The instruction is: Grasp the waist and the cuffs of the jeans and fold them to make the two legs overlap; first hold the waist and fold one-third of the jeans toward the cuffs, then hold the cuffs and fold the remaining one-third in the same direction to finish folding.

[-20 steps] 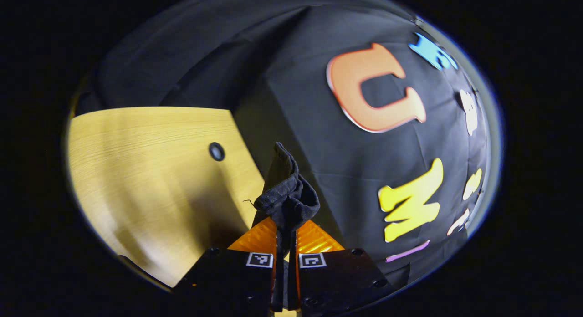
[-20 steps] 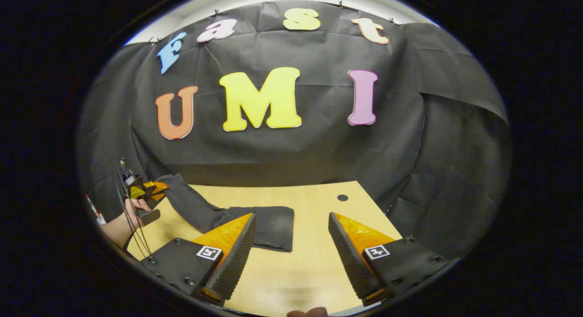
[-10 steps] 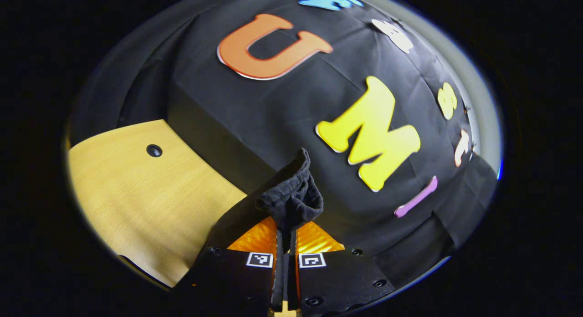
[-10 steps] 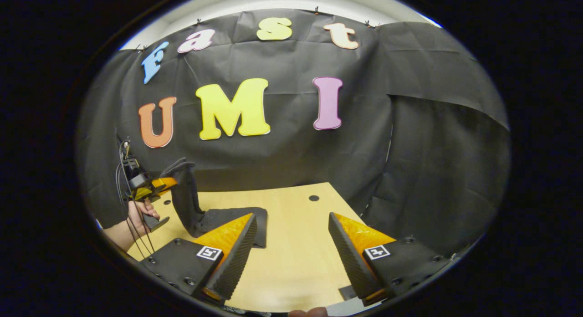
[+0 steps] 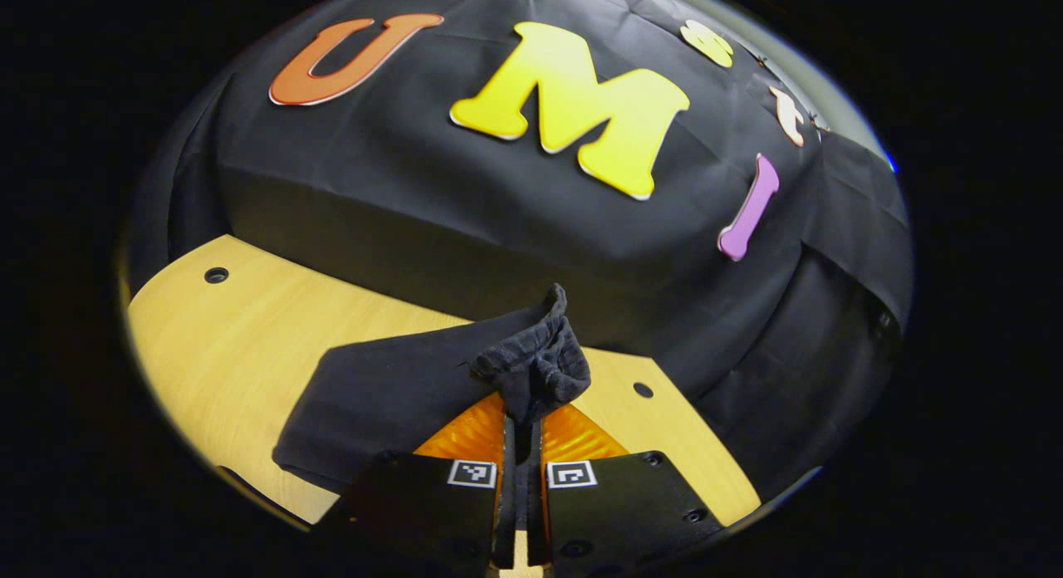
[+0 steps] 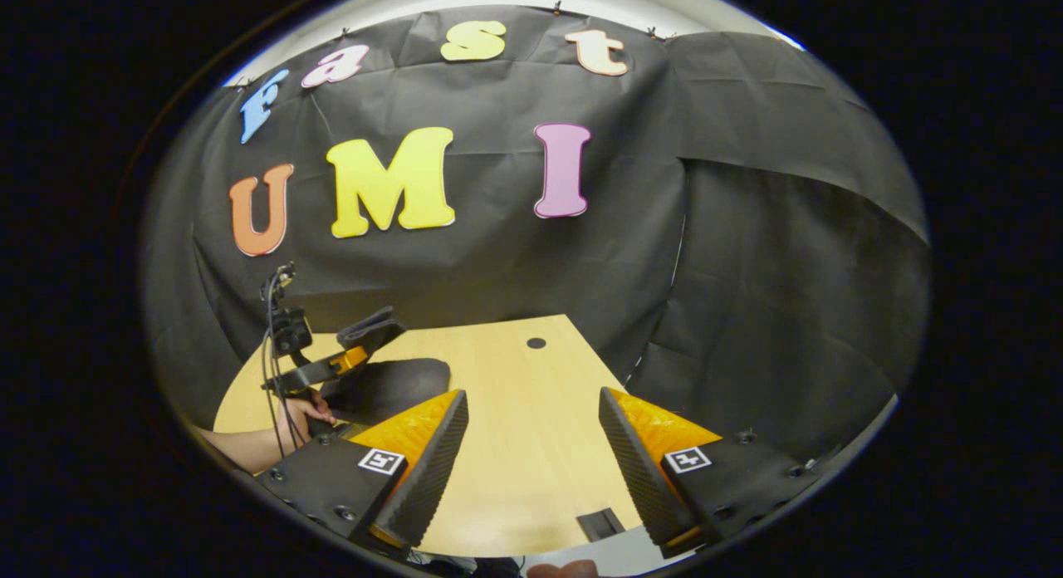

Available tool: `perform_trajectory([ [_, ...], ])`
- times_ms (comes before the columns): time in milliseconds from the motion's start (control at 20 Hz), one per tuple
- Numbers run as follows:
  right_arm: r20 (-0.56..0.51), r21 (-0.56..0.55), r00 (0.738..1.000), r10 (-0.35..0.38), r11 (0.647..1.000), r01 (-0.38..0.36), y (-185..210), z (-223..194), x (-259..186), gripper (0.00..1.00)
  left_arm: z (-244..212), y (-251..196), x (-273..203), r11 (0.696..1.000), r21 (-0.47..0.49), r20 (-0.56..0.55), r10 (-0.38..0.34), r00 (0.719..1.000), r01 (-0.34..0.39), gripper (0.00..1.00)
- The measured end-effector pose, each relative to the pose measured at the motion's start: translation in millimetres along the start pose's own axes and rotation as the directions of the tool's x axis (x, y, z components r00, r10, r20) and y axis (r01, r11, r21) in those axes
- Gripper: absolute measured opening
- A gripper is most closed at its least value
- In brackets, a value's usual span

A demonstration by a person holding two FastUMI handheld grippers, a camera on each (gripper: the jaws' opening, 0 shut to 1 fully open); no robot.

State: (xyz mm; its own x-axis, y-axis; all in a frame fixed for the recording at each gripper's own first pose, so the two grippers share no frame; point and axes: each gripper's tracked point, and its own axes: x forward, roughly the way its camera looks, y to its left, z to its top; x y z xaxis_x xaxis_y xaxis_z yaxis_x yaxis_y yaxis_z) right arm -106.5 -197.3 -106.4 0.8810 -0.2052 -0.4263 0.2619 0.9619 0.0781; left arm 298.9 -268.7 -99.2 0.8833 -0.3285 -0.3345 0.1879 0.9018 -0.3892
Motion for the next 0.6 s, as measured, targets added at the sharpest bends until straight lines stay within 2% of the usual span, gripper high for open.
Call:
perform_trajectory([
  [250,-0.052,-0.02,0.998,0.019,1.0,-0.02,1,-10,20,0.98,-60,-12,26,0.996,0.083,-0.082,0.033,0.996,-0.026,0.16],
  [300,-0.055,-0.021,0.998,0.021,1.0,-0.023,2,-11,24,0.95,-69,-10,30,0.994,0.1,-0.091,0.043,0.995,-0.034,0.17],
  [400,-0.06,-0.027,0.998,0.027,0.999,-0.029,4,-11,30,0.97,-78,-9,35,0.993,0.115,-0.098,0.049,0.994,-0.038,0.21],
  [500,-0.071,-0.036,0.997,0.027,0.999,-0.03,5,-14,36,0.95,-83,-10,37,0.991,0.128,-0.101,0.062,0.993,-0.049,0.34],
  [550,-0.077,-0.037,0.997,0.022,0.999,-0.025,4,-16,39,0.98,-85,-12,39,0.99,0.134,-0.107,0.054,0.993,-0.04,0.42],
  [600,-0.079,-0.03,0.997,0.024,0.999,-0.026,5,-17,42,0.95,-88,-20,41,0.99,0.136,-0.113,0.038,0.993,-0.022,0.57],
])
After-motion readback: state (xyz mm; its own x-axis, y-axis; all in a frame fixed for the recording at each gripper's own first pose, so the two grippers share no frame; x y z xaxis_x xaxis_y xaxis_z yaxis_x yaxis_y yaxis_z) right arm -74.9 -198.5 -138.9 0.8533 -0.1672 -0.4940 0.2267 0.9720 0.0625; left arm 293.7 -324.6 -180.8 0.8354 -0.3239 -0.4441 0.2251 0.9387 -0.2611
